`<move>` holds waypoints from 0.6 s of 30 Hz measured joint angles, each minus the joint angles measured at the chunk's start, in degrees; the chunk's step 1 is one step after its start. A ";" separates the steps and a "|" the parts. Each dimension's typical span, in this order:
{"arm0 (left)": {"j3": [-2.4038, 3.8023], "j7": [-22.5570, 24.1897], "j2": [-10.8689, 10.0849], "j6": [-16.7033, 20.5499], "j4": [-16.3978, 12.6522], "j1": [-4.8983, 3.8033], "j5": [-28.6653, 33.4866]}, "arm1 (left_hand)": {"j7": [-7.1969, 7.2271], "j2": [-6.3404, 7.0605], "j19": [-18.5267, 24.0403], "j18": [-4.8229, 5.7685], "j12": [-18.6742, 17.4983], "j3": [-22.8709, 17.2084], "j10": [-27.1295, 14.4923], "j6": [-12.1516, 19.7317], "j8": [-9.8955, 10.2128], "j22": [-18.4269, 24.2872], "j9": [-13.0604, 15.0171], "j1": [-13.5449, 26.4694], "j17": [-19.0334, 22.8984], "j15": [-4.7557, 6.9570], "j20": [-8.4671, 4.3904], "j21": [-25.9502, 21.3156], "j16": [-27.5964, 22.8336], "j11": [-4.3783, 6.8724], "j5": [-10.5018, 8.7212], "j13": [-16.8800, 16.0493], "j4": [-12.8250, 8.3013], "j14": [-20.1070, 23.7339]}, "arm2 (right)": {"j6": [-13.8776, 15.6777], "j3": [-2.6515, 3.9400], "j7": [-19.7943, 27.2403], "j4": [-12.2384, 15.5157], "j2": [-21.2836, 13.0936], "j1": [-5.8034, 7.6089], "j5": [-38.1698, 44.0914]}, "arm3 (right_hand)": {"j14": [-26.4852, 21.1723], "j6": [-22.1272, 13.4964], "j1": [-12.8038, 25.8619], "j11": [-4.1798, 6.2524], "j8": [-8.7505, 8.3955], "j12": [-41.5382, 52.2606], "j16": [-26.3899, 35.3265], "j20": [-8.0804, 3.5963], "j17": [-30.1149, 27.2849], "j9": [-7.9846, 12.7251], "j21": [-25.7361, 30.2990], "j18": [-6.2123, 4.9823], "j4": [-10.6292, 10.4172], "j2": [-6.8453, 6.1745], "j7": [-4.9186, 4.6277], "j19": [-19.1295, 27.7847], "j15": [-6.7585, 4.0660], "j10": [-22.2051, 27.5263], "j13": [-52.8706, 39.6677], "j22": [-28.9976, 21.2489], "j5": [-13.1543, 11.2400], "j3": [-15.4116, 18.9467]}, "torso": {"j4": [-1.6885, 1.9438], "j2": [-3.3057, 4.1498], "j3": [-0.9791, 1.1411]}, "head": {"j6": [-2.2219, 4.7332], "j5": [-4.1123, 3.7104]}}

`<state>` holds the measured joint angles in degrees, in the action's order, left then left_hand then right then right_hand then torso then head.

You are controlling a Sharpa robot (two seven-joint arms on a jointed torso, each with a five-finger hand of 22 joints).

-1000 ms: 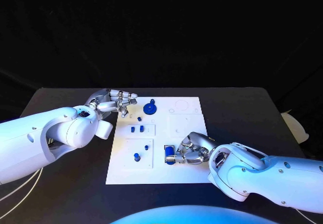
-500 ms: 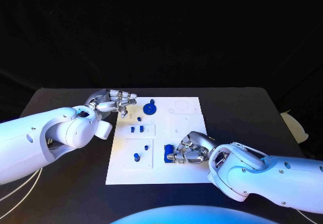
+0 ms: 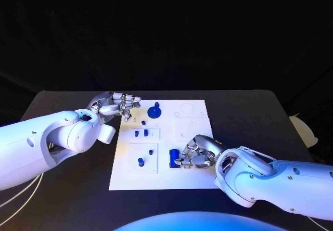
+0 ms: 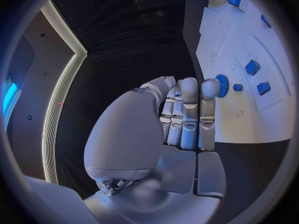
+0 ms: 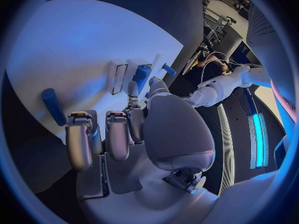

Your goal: Assemble the parts on the task board

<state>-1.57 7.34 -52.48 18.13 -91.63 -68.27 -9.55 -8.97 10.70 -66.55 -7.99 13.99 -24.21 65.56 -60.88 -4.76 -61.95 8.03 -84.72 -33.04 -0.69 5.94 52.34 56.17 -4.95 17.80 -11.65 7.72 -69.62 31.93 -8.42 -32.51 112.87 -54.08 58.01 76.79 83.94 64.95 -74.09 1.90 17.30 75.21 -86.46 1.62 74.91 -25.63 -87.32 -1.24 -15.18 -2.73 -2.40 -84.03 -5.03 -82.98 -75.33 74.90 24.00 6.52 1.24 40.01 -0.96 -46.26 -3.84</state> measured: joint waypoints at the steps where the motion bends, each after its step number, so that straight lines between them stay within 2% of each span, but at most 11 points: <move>1: 0.00 -0.01 0.00 -0.01 0.00 0.00 0.00 | 0.00 0.00 0.00 0.00 0.18 0.00 -0.08 0.00 0.00 0.05 0.00 0.00 0.05 0.08 0.00 -0.01 0.00 -0.08 0.00 -0.02 0.00 0.08 | 0.00 0.00 -0.05 -0.05 0.01 0.00 0.10 | -0.01 0.00 -0.11 0.10 0.21 0.19 0.00 0.00 0.00 0.00 0.00 0.00 0.00 0.11 0.00 0.00 -0.01 -0.10 0.01 0.00 0.06 0.00 | 0.00 0.00 0.00 | -0.01 0.01; 6: 0.00 -0.05 0.00 -0.03 0.01 0.00 0.00 | 0.00 0.00 0.00 0.00 0.22 0.00 -0.09 0.00 0.00 0.05 0.00 0.00 0.05 0.08 0.00 0.00 0.00 -0.09 0.00 -0.04 0.00 0.08 | -0.04 0.02 -0.22 -0.24 -0.01 0.01 0.59 | -0.01 0.18 -0.43 0.29 0.23 0.45 -0.22 0.00 0.00 -0.07 -0.20 0.00 0.00 0.43 0.18 0.00 0.00 -0.29 0.02 0.05 0.09 0.00 | 0.01 0.00 -0.02 | -0.05 0.01; 18: 0.00 -0.13 -0.04 -0.09 0.02 0.00 0.00 | 0.00 0.00 0.00 0.00 0.22 0.00 -0.09 0.00 0.00 0.05 0.00 0.00 0.05 0.08 0.00 0.01 0.00 -0.09 0.00 -0.04 0.00 0.08 | -0.75 0.02 -0.18 -0.15 -0.07 0.01 0.96 | -0.01 0.17 -1.35 0.29 0.43 0.67 -0.22 0.00 0.00 -0.30 -0.20 0.00 0.47 -0.15 0.17 0.00 0.00 -0.30 0.04 0.04 -0.95 0.48 | 0.01 0.00 -0.02 | -0.14 -0.06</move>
<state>-1.57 7.22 -52.52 18.03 -91.61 -68.27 -9.55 -8.97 10.70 -66.55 -7.98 14.20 -24.21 65.48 -60.88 -4.76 -61.91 8.03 -84.72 -32.99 -0.61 5.94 52.35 56.17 -5.04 17.80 -11.69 7.72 -69.55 31.18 -8.40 -32.69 112.72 -54.15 58.03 77.74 83.93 65.12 -75.44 2.19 17.73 75.88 -86.68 1.62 74.90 -25.92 -87.52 -1.24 -14.71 -2.88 -2.23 -84.03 -5.03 -83.27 -75.30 74.94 23.04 7.01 1.25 40.01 -0.98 -46.40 -3.90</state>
